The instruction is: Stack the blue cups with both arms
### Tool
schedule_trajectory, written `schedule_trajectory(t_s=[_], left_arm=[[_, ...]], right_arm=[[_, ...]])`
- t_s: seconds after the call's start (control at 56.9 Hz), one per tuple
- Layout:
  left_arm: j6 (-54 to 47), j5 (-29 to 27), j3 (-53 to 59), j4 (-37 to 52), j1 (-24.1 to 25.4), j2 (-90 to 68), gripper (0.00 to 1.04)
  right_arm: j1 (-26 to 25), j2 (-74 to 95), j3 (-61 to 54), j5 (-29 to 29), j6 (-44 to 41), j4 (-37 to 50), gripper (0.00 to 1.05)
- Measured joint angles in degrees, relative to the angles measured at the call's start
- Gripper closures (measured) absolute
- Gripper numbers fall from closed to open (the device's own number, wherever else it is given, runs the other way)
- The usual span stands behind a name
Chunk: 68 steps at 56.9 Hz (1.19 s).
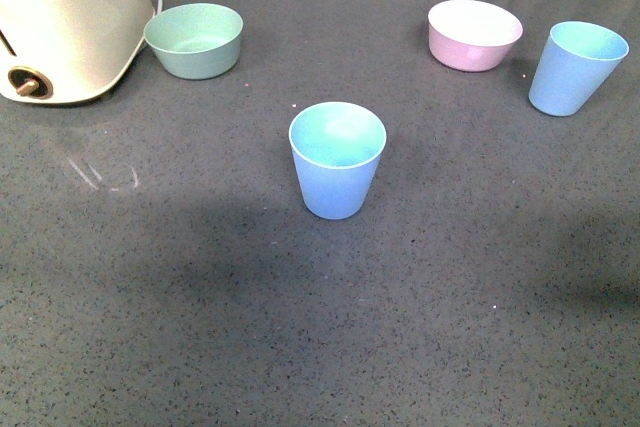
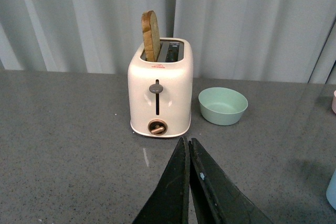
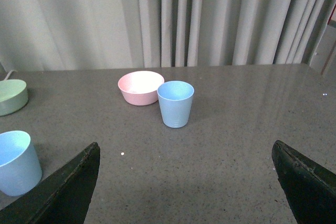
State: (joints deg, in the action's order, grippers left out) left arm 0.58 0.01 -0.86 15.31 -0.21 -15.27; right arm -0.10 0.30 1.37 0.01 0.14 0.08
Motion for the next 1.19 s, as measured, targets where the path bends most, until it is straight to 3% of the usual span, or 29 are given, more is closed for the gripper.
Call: schedule_trajectory(t_s=[0.334, 0.457, 0.773, 1.001, 1.036, 1.106, 1.194], left_arm=[[0.0, 0.0, 0.0, -5.2, 0.0, 5.2, 1.03], [0.0, 0.0, 0.0, -14.7, 0.0, 13.4, 1.03], [0.0, 0.0, 0.0, -15.2, 0.0, 14.6, 1.03], [0.0, 0.0, 0.0, -15.2, 0.0, 14.6, 0.68], [0.0, 0.0, 0.0, -15.2, 0.0, 14.6, 0.61], [0.0, 0.0, 0.0, -15.2, 0.0, 14.6, 0.5], [0.0, 0.0, 0.0, -15.2, 0.0, 14.6, 0.33]], right_arm=[[0.0, 0.0, 0.0, 0.0, 0.0, 0.0, 0.09], [0.0, 0.0, 0.0, 0.0, 0.0, 0.0, 0.09], [0.0, 0.0, 0.0, 0.0, 0.0, 0.0, 0.09], [0.0, 0.1, 0.0, 0.0, 0.0, -0.1, 0.09], [-0.2, 1.5, 1.1, 0.3, 1.1, -3.4, 0.09], [-3.8, 9.7, 5.2, -3.5, 3.5, -12.3, 0.09], [-11.4, 21.5, 8.6, -11.3, 2.9, -9.2, 0.09]])
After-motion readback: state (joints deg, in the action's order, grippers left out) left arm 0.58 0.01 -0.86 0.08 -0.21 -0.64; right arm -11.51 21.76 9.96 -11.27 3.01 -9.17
